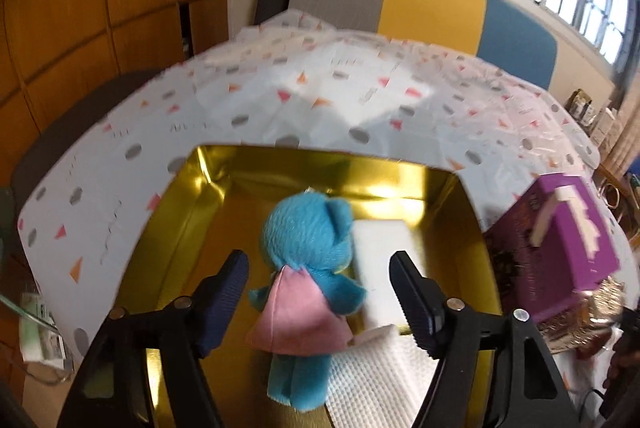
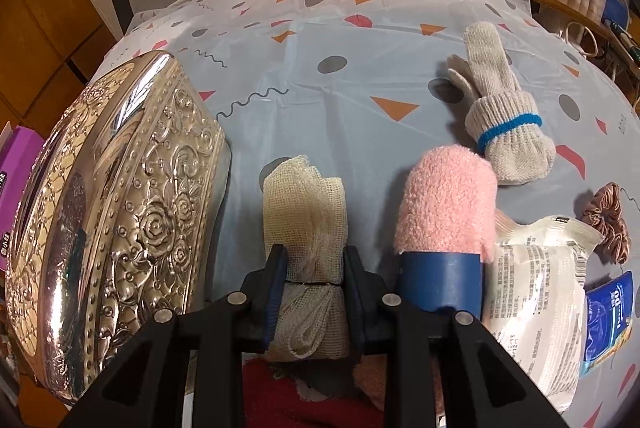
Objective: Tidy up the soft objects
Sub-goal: 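Carry the teddy bear into the gold tray and open the left tool, then carry the beige mesh bundle into the gold tray and open the right tool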
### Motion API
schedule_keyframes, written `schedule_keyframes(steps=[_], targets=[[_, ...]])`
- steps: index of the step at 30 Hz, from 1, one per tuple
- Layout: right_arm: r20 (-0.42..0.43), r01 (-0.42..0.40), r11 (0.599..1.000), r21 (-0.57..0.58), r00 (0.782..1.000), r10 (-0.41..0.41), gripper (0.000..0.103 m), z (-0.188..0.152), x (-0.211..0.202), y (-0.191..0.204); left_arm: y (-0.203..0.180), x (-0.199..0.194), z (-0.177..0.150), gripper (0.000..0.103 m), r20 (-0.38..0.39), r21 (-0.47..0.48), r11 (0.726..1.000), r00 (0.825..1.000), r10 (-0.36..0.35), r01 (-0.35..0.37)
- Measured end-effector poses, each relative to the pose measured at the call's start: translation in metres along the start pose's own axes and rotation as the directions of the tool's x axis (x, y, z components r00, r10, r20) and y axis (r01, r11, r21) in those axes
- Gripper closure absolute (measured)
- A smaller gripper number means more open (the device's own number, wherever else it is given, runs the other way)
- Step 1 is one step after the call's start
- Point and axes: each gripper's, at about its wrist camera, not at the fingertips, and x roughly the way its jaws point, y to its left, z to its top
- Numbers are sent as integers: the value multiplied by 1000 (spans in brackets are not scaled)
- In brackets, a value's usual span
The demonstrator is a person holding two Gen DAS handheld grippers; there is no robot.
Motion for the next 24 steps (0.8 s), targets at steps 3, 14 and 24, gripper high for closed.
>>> schedule_keyframes(steps=[3, 14, 24], targets=[[14, 13, 1000, -9, 1000, -13, 75, -1, -1, 2, -5, -19, -2, 20, 43, 13, 1000, 999, -23, 23], [22, 42, 999, 14, 999, -42, 77, -1, -4, 8, -25, -58, -24, 16, 65, 75, 991, 991, -119, 114], [4, 54, 997, 59, 998, -55, 81, 6, -8, 7, -41, -62, -51, 15, 20, 145, 976, 986, -168, 163]])
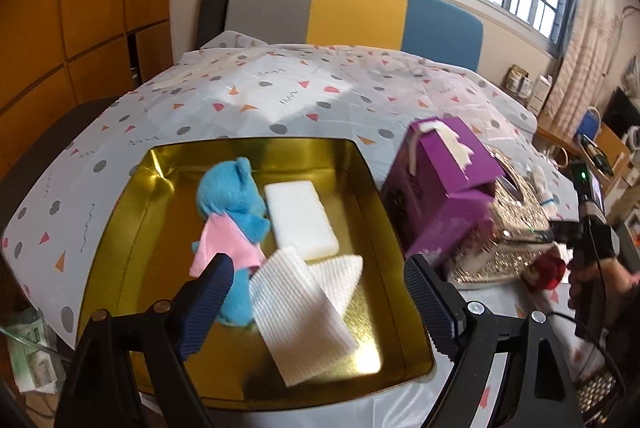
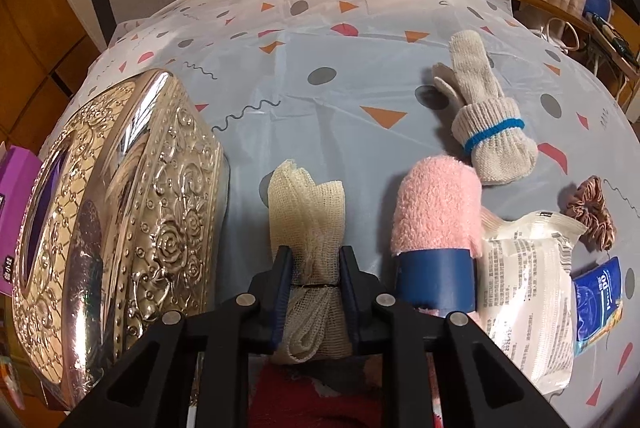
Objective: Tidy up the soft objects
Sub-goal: 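Carry the beige mesh bundle into the gold tray and open the right tool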
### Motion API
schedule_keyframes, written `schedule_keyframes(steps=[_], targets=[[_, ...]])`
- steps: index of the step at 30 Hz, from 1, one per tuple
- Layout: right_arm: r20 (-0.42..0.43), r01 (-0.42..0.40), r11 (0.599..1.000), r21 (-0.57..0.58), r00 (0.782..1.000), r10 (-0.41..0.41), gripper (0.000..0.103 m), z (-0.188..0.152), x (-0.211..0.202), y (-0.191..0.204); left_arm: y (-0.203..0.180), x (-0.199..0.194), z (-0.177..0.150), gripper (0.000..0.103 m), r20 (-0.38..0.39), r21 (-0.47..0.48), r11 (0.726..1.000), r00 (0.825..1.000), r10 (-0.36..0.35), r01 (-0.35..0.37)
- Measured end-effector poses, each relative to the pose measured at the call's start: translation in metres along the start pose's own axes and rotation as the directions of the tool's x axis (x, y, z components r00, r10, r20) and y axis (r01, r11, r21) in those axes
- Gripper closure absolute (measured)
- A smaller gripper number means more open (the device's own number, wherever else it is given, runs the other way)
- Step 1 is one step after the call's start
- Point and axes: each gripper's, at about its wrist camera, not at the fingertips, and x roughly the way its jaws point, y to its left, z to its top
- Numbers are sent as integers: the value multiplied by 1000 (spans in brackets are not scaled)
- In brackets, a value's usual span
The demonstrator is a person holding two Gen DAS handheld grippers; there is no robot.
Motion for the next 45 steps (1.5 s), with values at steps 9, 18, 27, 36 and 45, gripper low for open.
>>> schedule_keyframes(steps=[9, 18, 27, 36, 45], targets=[[62, 3, 999, 43, 998, -5, 87, 12, -22, -6, -12, -1, -12, 15, -32, 28, 999, 998, -45, 46], [191, -49, 997, 52, 981, 38, 87, 18, -73, -5, -16, 1, -13, 15, -38, 38, 997, 998, -58, 60], [310, -154, 985, -73, 936, 169, 87, 29, -135, 50, -8, 1, -16, 15, -48, 29, 998, 998, -49, 51], [268, -352, 870, -346, 851, 451, 87, 13, -176, 176, 43, -4, -18, 15, -33, -68, 997, 999, 22, -25], [-27, -453, 744, -491, 862, 506, 87, -56, -124, 273, 111, -17, -12, 15, 5, -233, 963, 990, 137, -133]])
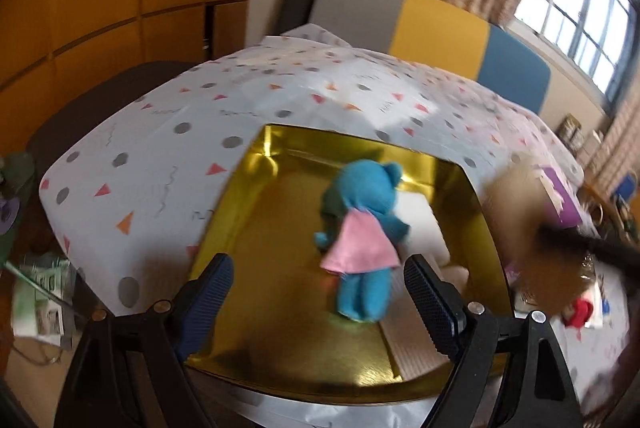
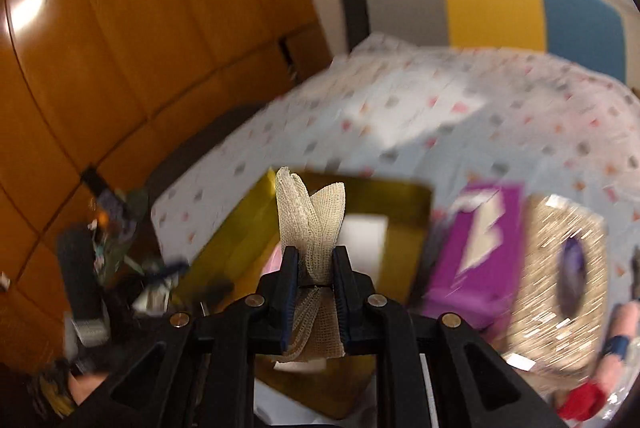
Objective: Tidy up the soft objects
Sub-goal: 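Carry the beige mesh bundle into the gold tray and open the right tool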
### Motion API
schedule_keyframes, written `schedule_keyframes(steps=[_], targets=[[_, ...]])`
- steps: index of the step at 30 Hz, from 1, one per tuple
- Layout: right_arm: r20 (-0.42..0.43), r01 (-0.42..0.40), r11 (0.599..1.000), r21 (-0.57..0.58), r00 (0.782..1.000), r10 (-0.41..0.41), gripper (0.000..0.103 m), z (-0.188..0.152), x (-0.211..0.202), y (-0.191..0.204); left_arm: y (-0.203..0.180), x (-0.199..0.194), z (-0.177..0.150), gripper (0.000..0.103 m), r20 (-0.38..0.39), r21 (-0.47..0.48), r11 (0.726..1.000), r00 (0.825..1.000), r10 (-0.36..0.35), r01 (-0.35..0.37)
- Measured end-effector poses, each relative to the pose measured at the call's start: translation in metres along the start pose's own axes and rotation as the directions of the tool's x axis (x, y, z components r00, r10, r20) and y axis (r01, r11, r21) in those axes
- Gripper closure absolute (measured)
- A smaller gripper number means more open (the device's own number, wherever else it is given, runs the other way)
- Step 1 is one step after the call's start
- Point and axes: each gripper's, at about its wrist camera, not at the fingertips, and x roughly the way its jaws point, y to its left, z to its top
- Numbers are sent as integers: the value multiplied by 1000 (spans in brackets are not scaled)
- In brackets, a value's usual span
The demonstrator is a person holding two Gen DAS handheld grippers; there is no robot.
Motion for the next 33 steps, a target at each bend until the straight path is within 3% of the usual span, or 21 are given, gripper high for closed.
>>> schedule_keyframes(steps=[3, 6, 8, 10, 11, 23, 28, 33], targets=[[-99, -12, 1000, -13, 995, 10, 84, -21, 33, 11, 5, -1, 2, 15, 8, -13, 1000, 1000, 7, -7], [-202, 23, 999, -32, 979, -29, 82, -42, 63, 10, 1, -3, 1, 15, 10, -4, 1000, 1000, -6, 6], [-226, 28, 999, -30, 974, -34, 78, -50, 68, 9, -5, -5, 1, 15, 15, 11, 1000, 1000, -15, 15], [-209, 42, 998, -48, 977, -51, 63, -54, 64, 8, -9, -6, 1, 15, 19, 20, 1000, 1000, -21, 21], [-194, 50, 997, -59, 979, -61, 62, -54, 61, 8, -12, -6, 0, 15, 19, 24, 999, 999, -27, 26], [-28, 130, 991, -22, 991, -130, 61, -65, -8, -10, -58, -20, -9, 15, 16, 160, 982, 995, -100, 96], [20, 185, 983, 4, 982, -185, 61, -74, -38, -28, -81, -26, -15, 15, 8, 231, 963, 990, -142, 136], [65, 252, 962, 107, 963, -260, 62, -83, -73, -64, -103, -30, -23, 15, -10, 299, 939, 985, -175, 170]])
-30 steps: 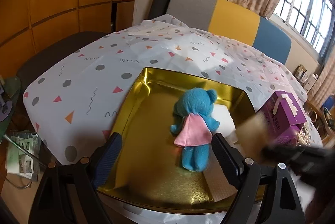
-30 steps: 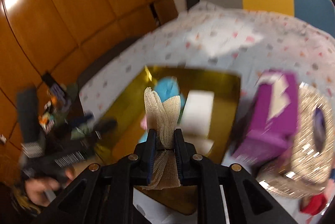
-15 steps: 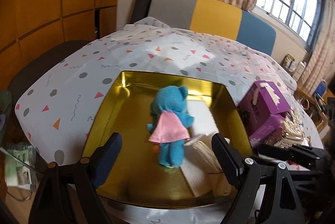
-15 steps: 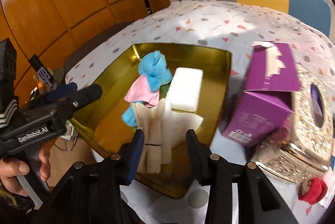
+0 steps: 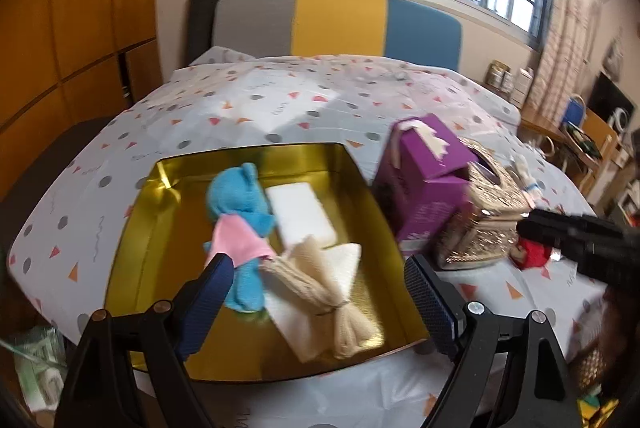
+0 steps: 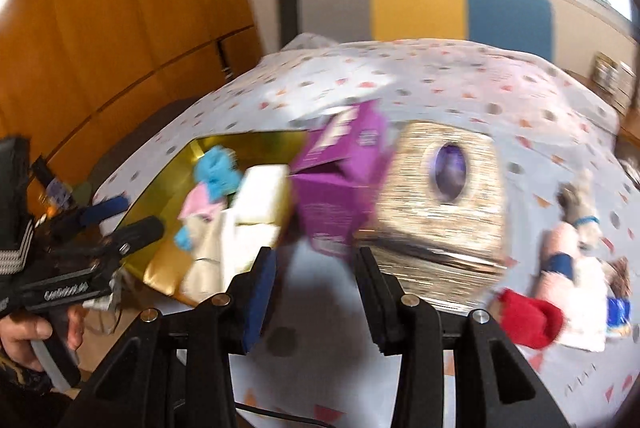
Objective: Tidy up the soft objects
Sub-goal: 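Carry the beige mesh bundle into the gold tray and open the right tool, then reach the left tool to the red fuzzy item and grasp it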
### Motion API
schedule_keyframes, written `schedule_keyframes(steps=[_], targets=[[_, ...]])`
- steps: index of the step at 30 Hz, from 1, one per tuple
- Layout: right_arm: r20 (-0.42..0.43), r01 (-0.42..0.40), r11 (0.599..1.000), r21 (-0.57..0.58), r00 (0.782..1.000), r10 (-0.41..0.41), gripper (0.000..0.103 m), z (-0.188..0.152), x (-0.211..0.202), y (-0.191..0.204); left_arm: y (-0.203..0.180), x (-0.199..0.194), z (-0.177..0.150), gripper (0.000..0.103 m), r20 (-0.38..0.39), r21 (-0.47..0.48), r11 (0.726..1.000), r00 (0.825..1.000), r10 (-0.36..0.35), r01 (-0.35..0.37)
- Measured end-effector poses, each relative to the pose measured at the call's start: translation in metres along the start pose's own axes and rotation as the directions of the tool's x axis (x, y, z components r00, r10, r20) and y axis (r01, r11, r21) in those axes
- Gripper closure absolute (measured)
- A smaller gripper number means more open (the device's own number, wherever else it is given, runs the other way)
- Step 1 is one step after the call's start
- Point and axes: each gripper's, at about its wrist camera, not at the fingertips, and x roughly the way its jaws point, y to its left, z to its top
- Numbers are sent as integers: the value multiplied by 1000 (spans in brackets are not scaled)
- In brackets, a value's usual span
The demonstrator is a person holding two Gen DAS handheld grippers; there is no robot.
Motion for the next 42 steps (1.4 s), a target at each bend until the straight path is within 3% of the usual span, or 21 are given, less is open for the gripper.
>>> schedule_keyframes(steps=[6, 13, 17, 23, 28, 34, 39, 42], targets=[[43, 108, 980, 165, 992, -116, 61, -3, -25, -63, -25, 1, -1, 15, -12, 75, 996, 999, -38, 39], [67, 207, 917, 340, 968, -243, 61, -16, -54, -125, -54, 2, 0, 15, -28, 152, 984, 996, -89, 92], [69, 253, 864, 435, 948, -312, 61, -28, -70, -155, -73, 1, 0, 15, -35, 209, 968, 990, -134, 138], [54, 283, 751, 597, 919, -389, 61, -51, -97, -203, -99, 0, -2, 15, -58, 283, 934, 975, -213, 221], [31, 312, 684, 659, 898, -440, 61, -70, -115, -224, -119, 2, 0, 16, -79, 337, 903, 964, -255, 267], [29, 315, 675, 668, 895, -446, 61, -82, -128, -232, -163, 7, 8, 20, -128, 427, 821, 924, -359, 378], [40, 318, 684, 657, 891, -453, 61, -88, -141, -232, -223, 17, 4, 26, -182, 547, 703, 884, -430, 454], [49, 310, 685, 659, 891, -450, 61, -91, -147, -233, -260, 33, -2, 32, -236, 607, 641, 876, -420, 470]])
